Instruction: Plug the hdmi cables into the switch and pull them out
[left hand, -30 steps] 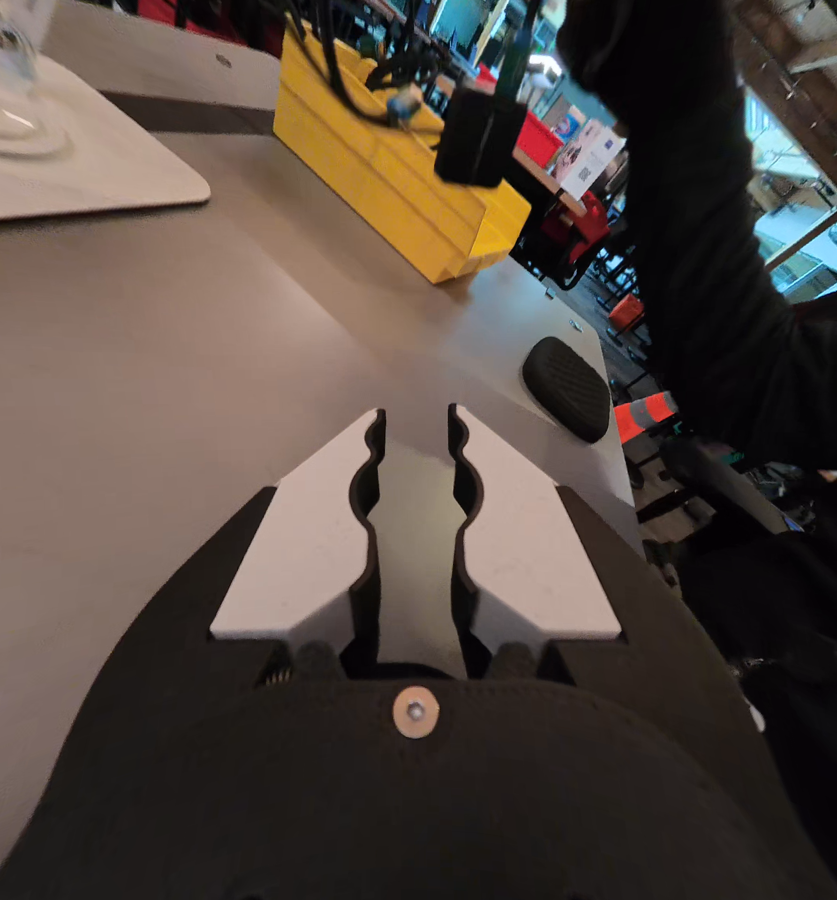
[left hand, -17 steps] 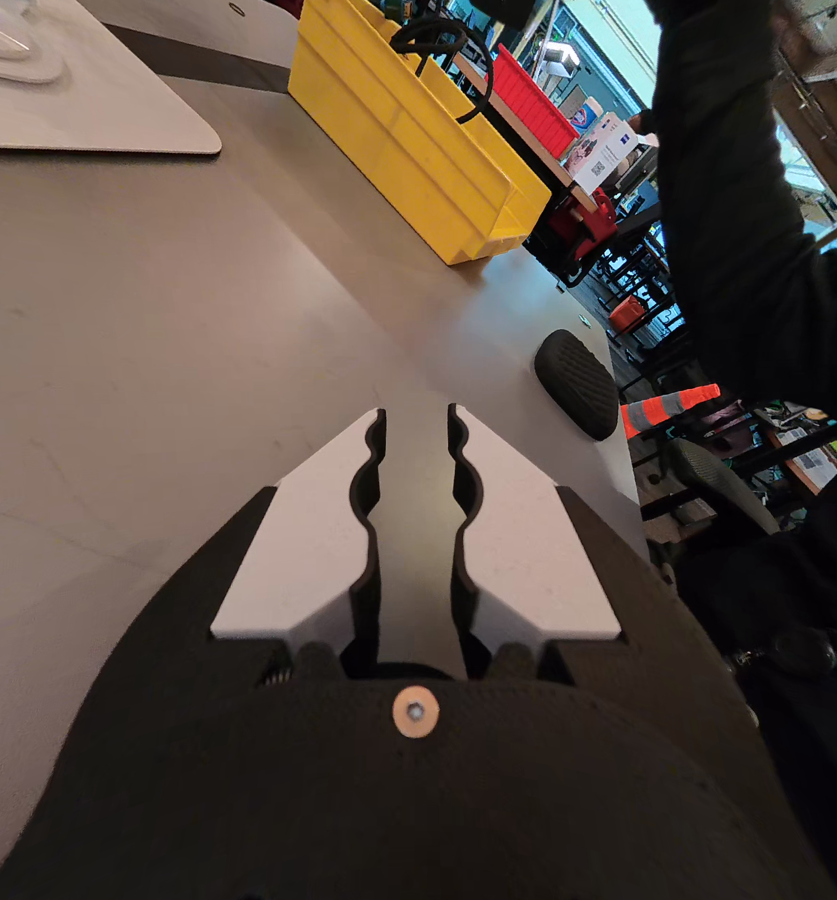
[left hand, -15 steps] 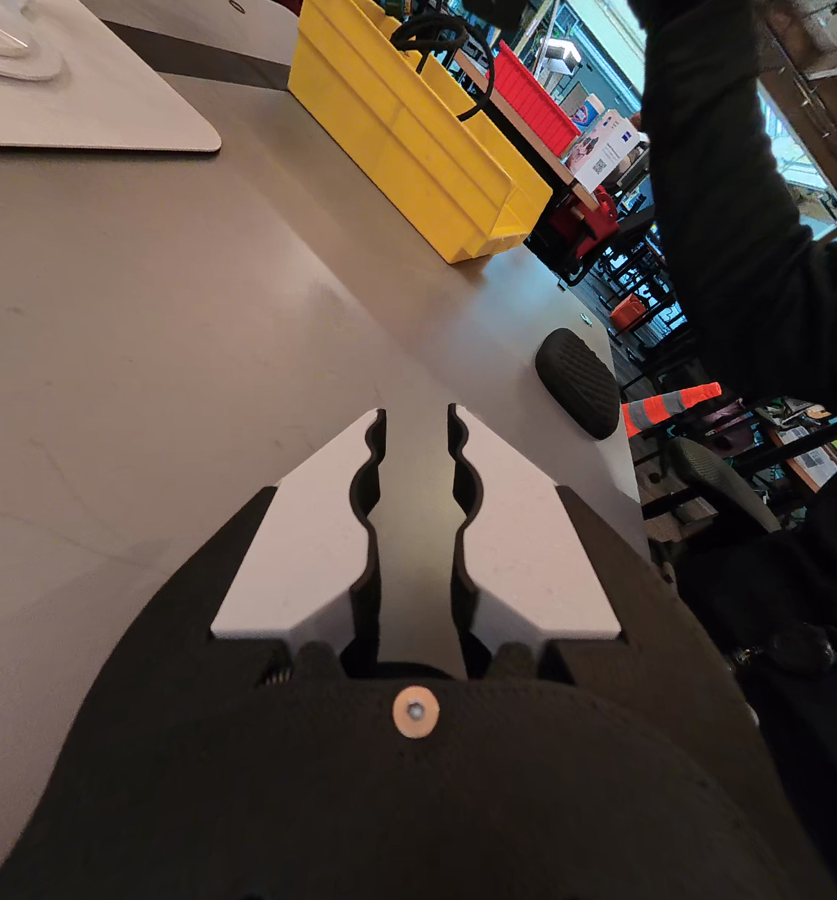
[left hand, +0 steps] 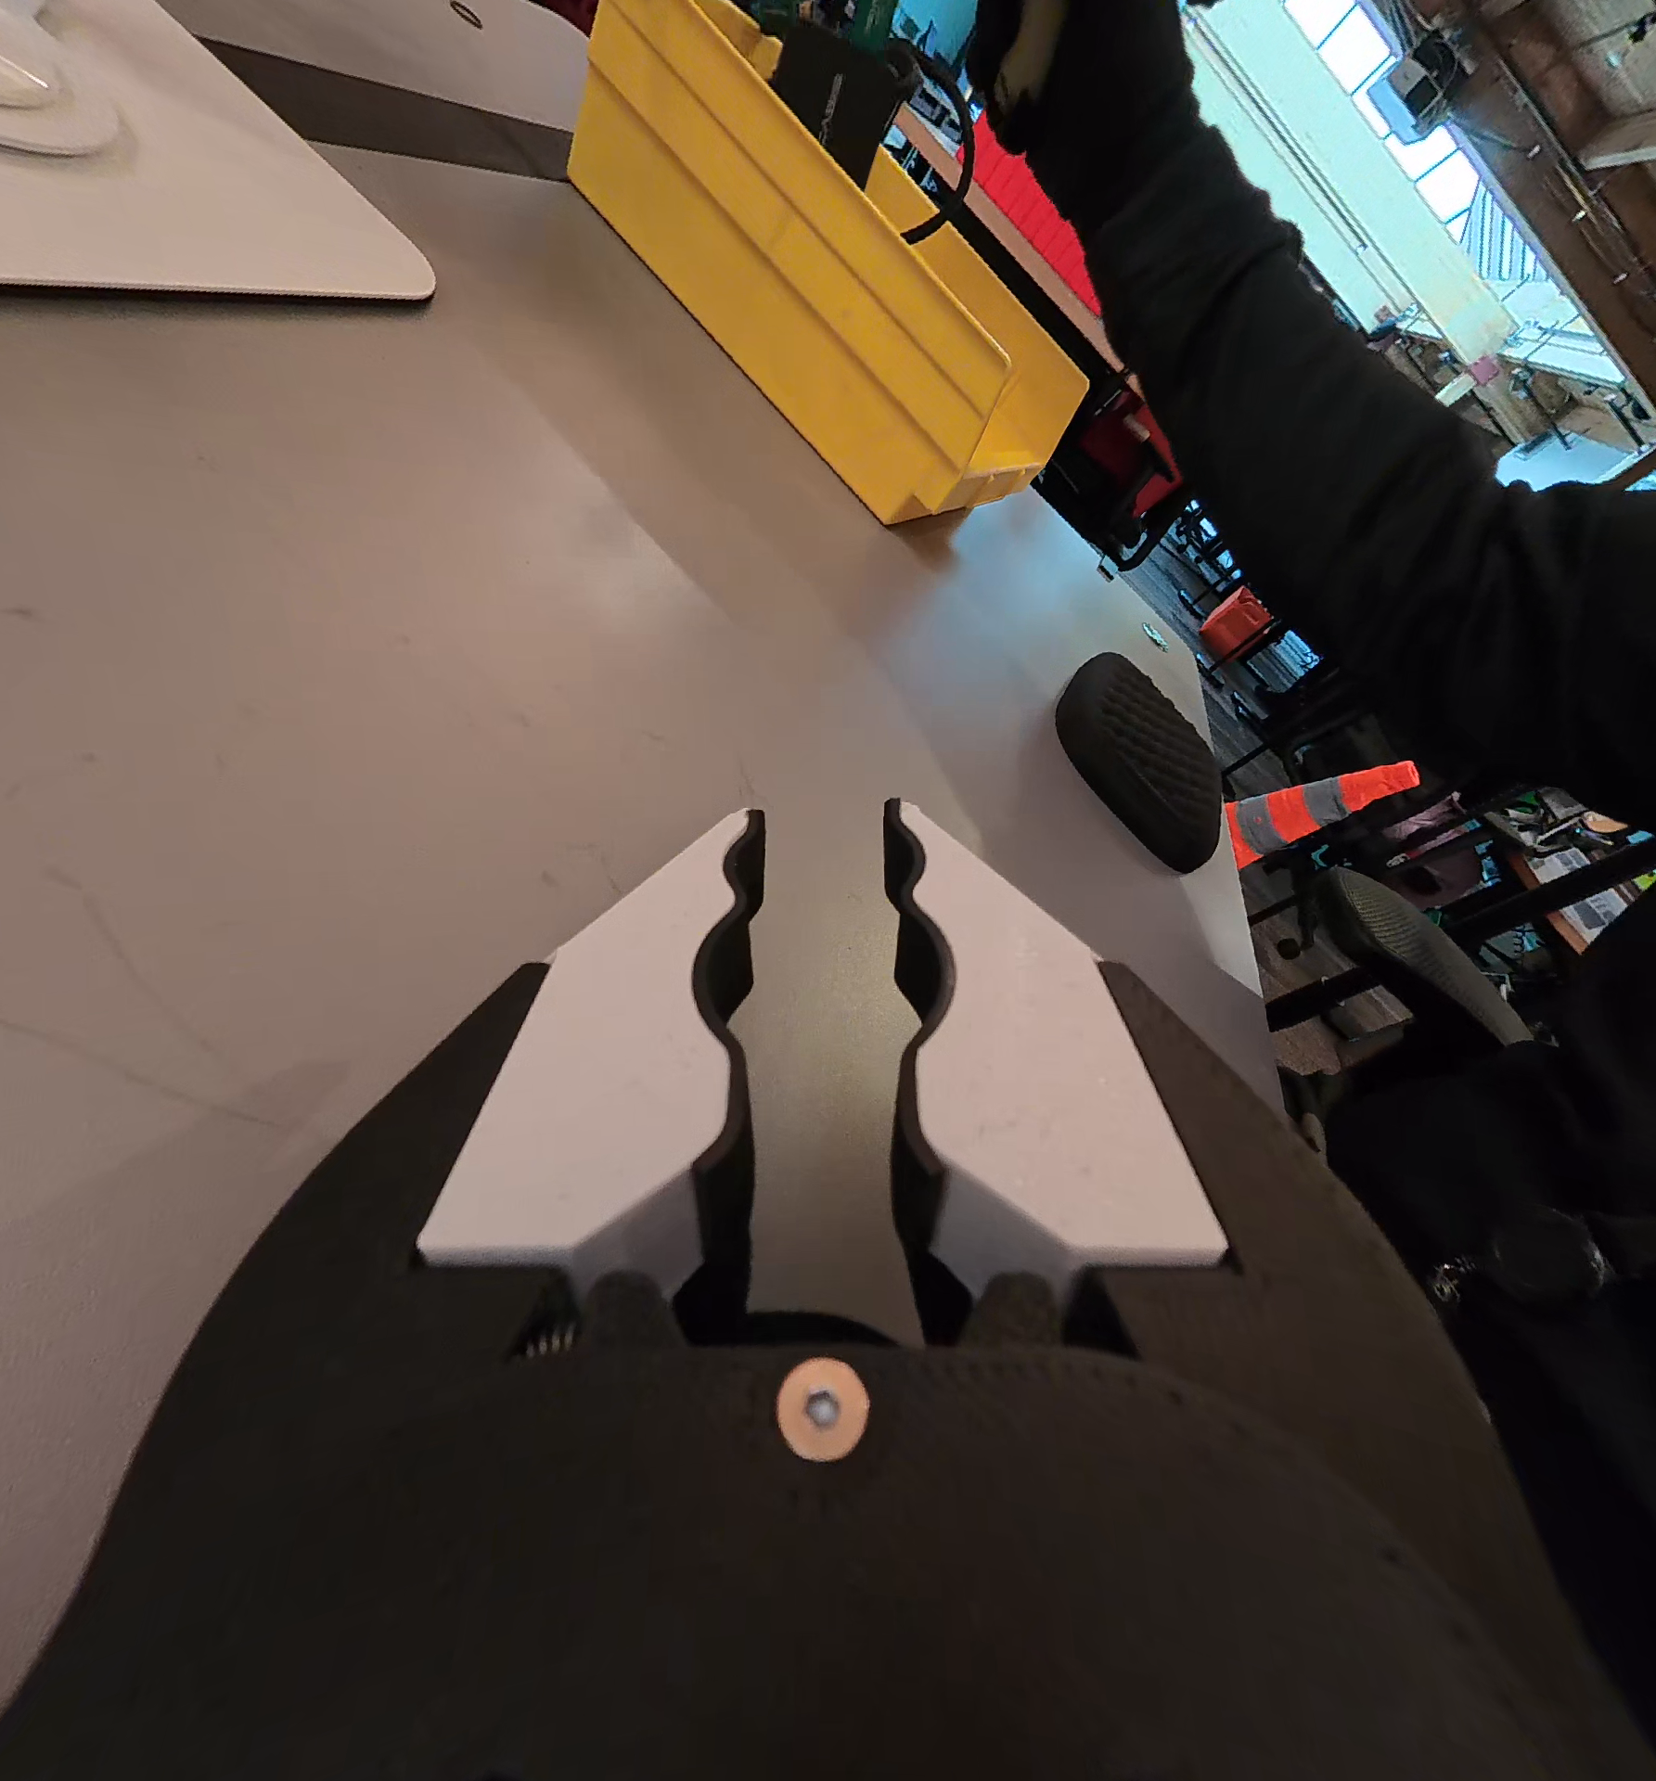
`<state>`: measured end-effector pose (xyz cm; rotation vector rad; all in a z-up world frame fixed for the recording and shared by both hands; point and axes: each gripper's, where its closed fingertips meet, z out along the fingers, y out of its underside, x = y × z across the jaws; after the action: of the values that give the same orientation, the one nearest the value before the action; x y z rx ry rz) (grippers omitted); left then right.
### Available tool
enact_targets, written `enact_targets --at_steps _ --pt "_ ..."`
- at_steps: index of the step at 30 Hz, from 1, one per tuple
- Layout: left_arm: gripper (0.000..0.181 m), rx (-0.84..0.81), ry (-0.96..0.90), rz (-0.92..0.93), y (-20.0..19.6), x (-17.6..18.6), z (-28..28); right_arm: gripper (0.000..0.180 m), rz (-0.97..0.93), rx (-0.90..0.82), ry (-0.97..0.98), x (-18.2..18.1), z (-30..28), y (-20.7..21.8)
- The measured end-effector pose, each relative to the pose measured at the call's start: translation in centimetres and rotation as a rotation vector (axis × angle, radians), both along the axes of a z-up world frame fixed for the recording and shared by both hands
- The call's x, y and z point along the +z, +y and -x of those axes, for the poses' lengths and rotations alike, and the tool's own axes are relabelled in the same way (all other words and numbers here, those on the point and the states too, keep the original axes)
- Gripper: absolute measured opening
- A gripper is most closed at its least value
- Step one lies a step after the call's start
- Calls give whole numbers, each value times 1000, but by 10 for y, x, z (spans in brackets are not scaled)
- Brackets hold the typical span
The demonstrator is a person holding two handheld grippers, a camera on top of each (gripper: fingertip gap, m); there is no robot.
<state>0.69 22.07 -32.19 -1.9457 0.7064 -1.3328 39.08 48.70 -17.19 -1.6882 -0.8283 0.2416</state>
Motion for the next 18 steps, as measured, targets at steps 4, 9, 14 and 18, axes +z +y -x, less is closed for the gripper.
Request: enact_targets --at_steps 4,9,14,18 --pt "23 -2 -4 1 0 0 0 4 -31 -17 -71 -8 -10 -3" --pt "22 -3 -8 4 0 0 0 5 -46 -54 -192 -19 -26 -12" --pt "22 -3 -1 1 0 -1 -1 6 1 -100 -334 -41 -49 -22" --pt "22 -2 8 -3 0 -1 -1 8 82 -155 -422 -59 -71 -29"
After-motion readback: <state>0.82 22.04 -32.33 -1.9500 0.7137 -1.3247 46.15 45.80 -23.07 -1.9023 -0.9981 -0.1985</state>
